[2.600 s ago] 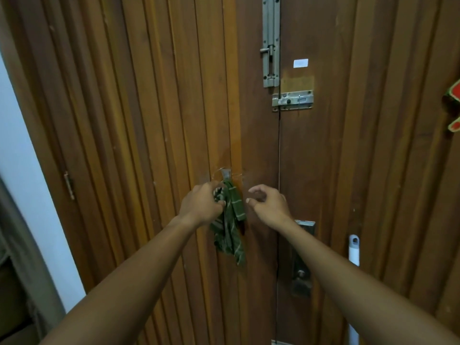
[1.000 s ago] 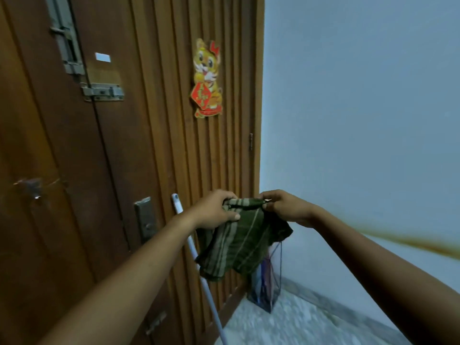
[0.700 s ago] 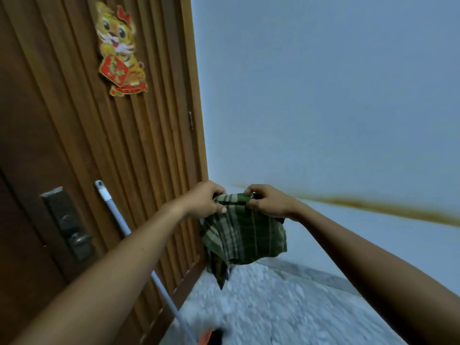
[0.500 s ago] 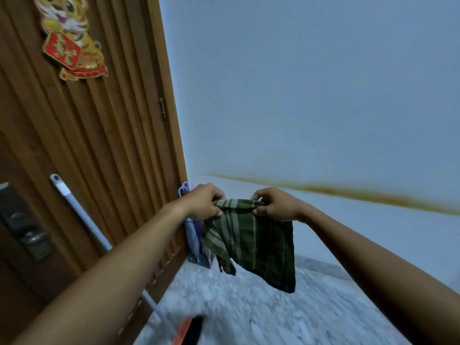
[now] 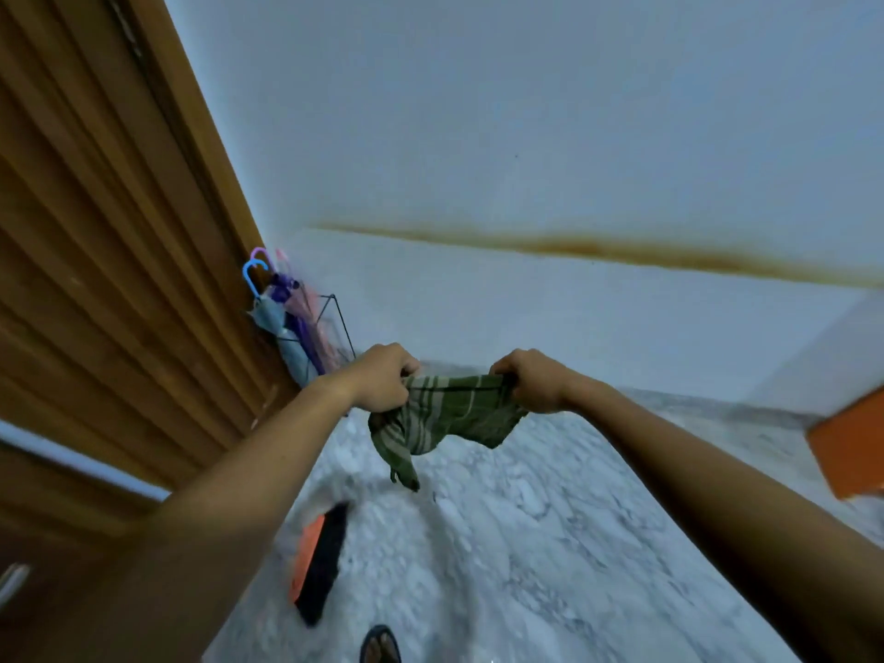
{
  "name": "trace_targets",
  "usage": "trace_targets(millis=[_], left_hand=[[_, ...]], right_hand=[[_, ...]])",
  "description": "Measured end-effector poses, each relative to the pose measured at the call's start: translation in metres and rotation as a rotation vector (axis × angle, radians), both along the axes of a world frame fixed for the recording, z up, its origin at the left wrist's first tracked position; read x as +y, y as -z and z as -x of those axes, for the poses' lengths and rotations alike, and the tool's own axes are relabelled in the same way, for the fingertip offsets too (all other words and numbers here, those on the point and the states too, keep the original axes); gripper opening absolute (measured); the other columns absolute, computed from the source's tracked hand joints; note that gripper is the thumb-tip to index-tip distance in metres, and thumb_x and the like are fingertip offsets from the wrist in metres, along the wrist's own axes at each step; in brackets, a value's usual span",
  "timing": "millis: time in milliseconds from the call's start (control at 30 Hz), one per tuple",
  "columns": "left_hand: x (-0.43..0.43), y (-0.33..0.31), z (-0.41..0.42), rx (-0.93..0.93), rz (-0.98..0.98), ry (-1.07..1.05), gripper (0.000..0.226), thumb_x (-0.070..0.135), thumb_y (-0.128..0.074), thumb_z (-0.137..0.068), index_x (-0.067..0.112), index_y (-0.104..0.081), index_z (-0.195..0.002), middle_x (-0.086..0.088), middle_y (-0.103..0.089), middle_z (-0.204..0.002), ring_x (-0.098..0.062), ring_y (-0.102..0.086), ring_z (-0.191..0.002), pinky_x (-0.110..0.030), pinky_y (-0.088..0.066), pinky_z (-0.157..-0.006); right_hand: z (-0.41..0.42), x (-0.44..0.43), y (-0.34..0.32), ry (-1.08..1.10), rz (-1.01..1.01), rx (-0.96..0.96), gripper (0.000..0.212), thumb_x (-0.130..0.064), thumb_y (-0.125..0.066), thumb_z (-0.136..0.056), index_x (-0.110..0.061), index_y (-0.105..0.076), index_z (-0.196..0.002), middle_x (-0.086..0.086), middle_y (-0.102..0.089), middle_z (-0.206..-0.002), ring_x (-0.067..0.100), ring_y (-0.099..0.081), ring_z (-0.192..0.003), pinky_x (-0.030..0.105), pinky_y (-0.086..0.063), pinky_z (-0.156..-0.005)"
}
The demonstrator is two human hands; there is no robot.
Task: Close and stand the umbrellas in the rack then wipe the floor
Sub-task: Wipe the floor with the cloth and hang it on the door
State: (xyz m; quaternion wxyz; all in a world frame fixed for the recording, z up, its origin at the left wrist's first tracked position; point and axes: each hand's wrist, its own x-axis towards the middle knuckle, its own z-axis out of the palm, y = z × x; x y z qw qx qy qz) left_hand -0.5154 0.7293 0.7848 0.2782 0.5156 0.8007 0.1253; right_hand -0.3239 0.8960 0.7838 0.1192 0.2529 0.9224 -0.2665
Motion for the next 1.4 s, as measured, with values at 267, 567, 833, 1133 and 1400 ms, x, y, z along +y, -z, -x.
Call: trace_targets(millis=[267,567,833,1133,1400], left_hand=[[0.031,0.180,0.066,-0.074,0.081,-0.038,0.028,0.008,-0.057,-0.074,0.024,-0.047,-0.053,0.001,-0.049,-0.057,-0.029,-0.054,-0.062,-0.035,-0.048,-0.054],[0.070,0.458,0.105,-0.118,0.243,-0.207,0.009,0.008,-0.067,-0.081,0.012,-0.069,-0.074,-0.010,-0.070,-0.071,-0.028,-0.069,-0.061,-0.035,-0.060,-0.051],[0.123,0.639,0.163,0.008,0.121,-0.345,0.014,0.007,-0.065,-0.083,0.020,-0.069,-0.082,-0.010,-0.071,-0.089,-0.029,-0.066,-0.082,-0.030,-0.054,-0.065],[0.173,0.729,0.231,0.179,-0.188,-0.398,0.014,0.024,-0.063,-0.068,0.027,-0.050,-0.062,-0.013,-0.060,-0.076,-0.039,-0.055,-0.075,-0.032,-0.038,-0.060],[0.158,0.857,0.234,-0.042,0.154,-0.117,0.023,0.036,-0.063,-0.080,0.029,-0.076,-0.097,0.004,-0.064,-0.105,-0.023,-0.060,-0.103,-0.039,-0.050,-0.093]], right_hand=[[0.057,0.025,0.175,0.147,0.222,-0.143,0.048,0.012,-0.042,-0.079,-0.016,-0.075,-0.100,0.006,-0.071,-0.091,0.027,-0.068,-0.089,0.038,-0.058,-0.078],[0.112,0.072,0.450,0.077,0.233,-0.226,0.039,0.006,-0.051,-0.085,-0.014,-0.073,-0.110,0.009,-0.074,-0.100,0.026,-0.067,-0.091,0.033,-0.053,-0.076],[0.186,0.138,0.627,-0.024,0.082,-0.109,0.040,0.001,-0.044,-0.086,-0.014,-0.073,-0.108,0.010,-0.072,-0.099,0.029,-0.064,-0.093,0.040,-0.053,-0.082],[0.258,0.189,0.707,0.017,-0.097,0.173,0.039,-0.007,-0.044,-0.079,-0.014,-0.074,-0.103,0.009,-0.072,-0.096,0.030,-0.063,-0.087,0.040,-0.052,-0.075],[0.252,0.161,0.837,-0.005,0.149,-0.113,0.042,-0.002,-0.043,-0.089,-0.017,-0.071,-0.117,0.007,-0.065,-0.127,0.024,-0.056,-0.115,0.034,-0.046,-0.100]])
